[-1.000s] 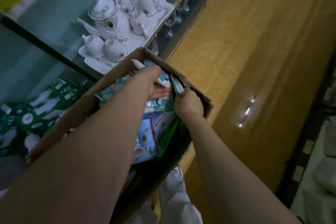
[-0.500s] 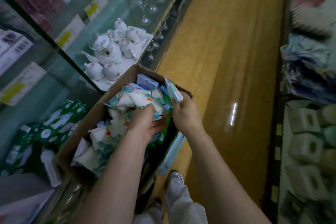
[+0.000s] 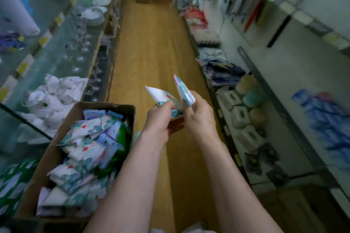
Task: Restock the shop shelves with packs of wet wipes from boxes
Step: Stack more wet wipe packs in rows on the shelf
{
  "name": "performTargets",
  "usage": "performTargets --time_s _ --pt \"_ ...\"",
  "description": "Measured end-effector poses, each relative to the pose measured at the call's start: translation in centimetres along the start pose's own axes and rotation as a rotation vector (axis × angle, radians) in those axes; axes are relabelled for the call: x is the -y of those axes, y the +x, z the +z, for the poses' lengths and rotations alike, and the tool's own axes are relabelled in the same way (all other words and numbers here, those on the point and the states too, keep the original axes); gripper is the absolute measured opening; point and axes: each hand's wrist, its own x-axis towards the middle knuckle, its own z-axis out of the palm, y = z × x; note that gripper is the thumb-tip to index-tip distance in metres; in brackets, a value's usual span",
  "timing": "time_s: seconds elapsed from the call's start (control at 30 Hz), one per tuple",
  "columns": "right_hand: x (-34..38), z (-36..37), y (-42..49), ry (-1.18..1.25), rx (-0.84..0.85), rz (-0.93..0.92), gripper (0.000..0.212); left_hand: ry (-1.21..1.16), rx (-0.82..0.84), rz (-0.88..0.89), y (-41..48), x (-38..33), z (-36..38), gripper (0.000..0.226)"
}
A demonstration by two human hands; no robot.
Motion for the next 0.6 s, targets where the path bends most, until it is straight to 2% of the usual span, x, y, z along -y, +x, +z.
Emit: performTargets --time_s 0.27,0.47,0.6 --pt "-5.5 -15.8 -2.2 0.019 -0.326 0.049 0.032 0.160 0.295 0.019 -5.5 3.8 15.0 0.039" --pt "-11.3 -29.6 -5.7 0.004 -0.556 0.140 0.030 0.248 0.493 0.011 -12.2 9.8 27.8 0.024" --pt "-14.3 -37.0 -8.3 -0.061 -0.675 0.127 0.034 0.280 0.619 0.006 -16.3 13.6 34.6 0.024"
